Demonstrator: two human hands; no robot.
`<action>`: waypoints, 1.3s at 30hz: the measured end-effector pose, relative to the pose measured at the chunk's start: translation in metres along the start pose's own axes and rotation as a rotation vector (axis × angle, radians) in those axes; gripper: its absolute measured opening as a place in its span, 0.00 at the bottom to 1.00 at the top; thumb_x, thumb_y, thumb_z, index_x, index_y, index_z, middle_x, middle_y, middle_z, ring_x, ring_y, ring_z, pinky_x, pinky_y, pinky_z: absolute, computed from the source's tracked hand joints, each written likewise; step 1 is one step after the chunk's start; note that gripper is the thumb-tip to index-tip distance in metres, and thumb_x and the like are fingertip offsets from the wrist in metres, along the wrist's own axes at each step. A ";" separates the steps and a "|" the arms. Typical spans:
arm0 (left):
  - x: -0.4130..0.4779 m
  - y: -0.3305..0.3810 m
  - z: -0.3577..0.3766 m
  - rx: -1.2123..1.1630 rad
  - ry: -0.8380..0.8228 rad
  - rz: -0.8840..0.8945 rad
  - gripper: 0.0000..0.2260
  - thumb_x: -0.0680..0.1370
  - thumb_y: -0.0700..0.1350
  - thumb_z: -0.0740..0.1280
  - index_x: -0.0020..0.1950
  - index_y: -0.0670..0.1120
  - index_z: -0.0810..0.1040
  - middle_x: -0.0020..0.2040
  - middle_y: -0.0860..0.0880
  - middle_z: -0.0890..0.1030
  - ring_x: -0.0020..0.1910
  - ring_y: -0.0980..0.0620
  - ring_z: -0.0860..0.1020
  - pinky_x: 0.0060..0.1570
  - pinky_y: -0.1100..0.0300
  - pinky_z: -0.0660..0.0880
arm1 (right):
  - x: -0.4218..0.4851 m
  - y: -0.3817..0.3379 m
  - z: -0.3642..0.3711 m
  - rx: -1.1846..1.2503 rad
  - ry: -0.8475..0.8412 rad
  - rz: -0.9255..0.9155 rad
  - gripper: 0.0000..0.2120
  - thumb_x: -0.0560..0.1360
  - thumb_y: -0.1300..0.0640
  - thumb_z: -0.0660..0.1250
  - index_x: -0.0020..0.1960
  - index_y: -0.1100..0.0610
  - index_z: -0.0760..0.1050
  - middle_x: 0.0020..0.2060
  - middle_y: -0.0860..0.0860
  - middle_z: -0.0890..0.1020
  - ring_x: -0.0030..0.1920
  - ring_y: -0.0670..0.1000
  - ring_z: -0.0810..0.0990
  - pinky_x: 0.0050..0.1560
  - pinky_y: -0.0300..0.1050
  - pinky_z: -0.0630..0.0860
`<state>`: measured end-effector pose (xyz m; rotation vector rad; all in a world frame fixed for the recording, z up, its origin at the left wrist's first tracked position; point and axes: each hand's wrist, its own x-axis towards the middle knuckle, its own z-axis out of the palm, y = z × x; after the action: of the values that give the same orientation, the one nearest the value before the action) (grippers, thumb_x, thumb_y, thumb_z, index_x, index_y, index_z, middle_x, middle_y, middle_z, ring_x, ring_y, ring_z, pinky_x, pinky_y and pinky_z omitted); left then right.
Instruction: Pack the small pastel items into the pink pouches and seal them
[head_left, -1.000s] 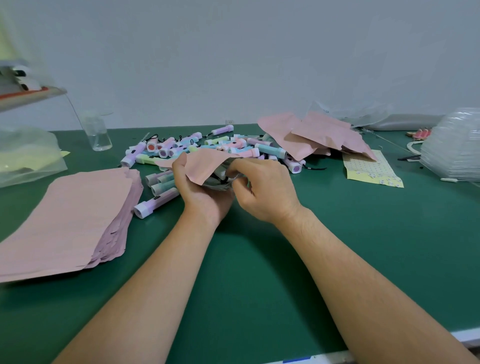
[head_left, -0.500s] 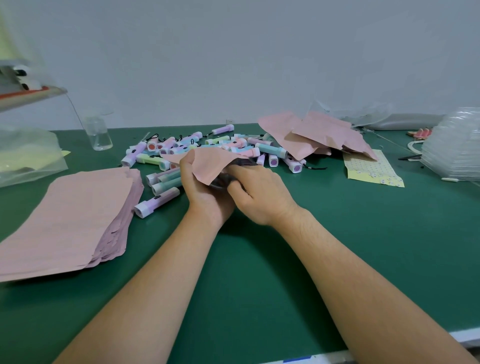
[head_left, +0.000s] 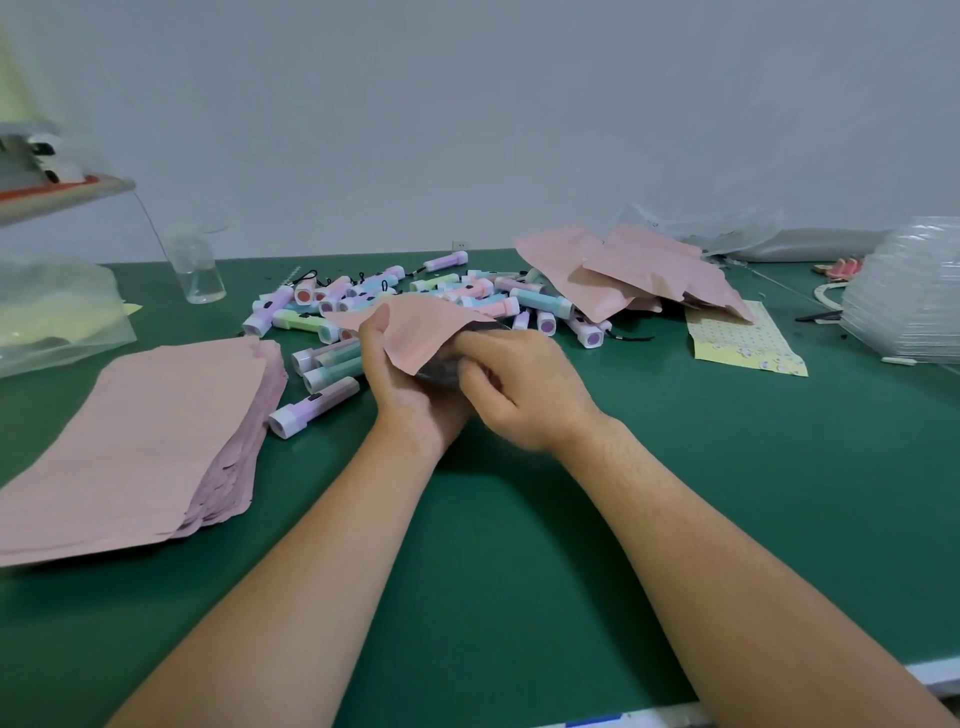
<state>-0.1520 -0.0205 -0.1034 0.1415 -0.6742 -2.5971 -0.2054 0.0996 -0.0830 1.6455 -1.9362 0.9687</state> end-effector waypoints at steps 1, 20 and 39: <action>0.000 0.001 0.001 -0.005 -0.017 -0.004 0.21 0.76 0.62 0.64 0.50 0.43 0.80 0.46 0.44 0.80 0.45 0.44 0.81 0.53 0.52 0.79 | 0.000 -0.001 -0.003 0.032 0.142 -0.043 0.14 0.75 0.58 0.57 0.45 0.61 0.80 0.33 0.46 0.75 0.33 0.49 0.72 0.32 0.48 0.70; 0.008 0.024 -0.011 0.041 -0.160 -0.214 0.61 0.68 0.85 0.53 0.76 0.32 0.68 0.71 0.28 0.74 0.71 0.27 0.74 0.76 0.39 0.68 | 0.001 0.043 -0.023 -0.021 0.463 0.080 0.06 0.82 0.61 0.69 0.53 0.63 0.84 0.45 0.54 0.82 0.39 0.50 0.77 0.40 0.41 0.74; 0.003 0.021 -0.018 0.875 -0.067 0.057 0.14 0.69 0.56 0.80 0.49 0.50 0.90 0.55 0.43 0.88 0.50 0.47 0.88 0.46 0.59 0.84 | -0.004 0.074 -0.062 0.720 0.699 0.692 0.11 0.83 0.55 0.67 0.45 0.60 0.77 0.34 0.49 0.75 0.36 0.49 0.72 0.39 0.44 0.74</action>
<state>-0.1424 -0.0459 -0.1087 0.2923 -1.7577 -2.0799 -0.2839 0.1518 -0.0621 0.6414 -1.7177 2.3330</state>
